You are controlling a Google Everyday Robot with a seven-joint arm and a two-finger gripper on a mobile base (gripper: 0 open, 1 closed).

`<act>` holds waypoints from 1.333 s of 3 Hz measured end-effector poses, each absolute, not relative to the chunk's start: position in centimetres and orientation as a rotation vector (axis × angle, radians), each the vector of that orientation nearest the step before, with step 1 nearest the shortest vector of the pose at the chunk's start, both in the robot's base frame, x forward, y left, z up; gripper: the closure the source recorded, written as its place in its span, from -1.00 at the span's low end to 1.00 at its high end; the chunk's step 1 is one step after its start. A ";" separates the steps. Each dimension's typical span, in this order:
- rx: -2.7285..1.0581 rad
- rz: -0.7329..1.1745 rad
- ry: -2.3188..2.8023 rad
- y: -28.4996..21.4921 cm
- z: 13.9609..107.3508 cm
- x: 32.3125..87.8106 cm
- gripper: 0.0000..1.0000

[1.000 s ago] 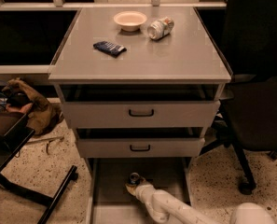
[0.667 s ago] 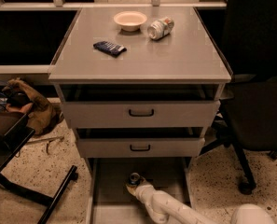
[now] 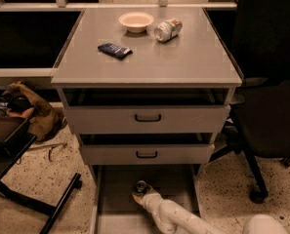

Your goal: Place pepsi can into bottom drawer

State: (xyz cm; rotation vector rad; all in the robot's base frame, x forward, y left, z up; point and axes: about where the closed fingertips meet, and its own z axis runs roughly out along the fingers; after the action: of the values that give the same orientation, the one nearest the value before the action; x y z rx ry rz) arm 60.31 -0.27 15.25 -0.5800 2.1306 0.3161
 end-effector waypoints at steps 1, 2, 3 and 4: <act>-0.565 0.334 2.121 0.0 15.3 60.2 1.00; -0.541 0.359 2.109 0.3 15.2 60.0 1.00; -0.519 0.380 2.096 0.5 15.1 59.9 1.00; -0.519 0.380 2.096 0.5 15.2 59.9 0.64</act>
Offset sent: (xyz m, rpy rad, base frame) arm -0.0090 0.0138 -0.0119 0.1394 -0.0279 -0.0294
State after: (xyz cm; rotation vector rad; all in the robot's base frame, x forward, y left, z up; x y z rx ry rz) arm 59.92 0.54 15.17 -0.5193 2.0960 0.3798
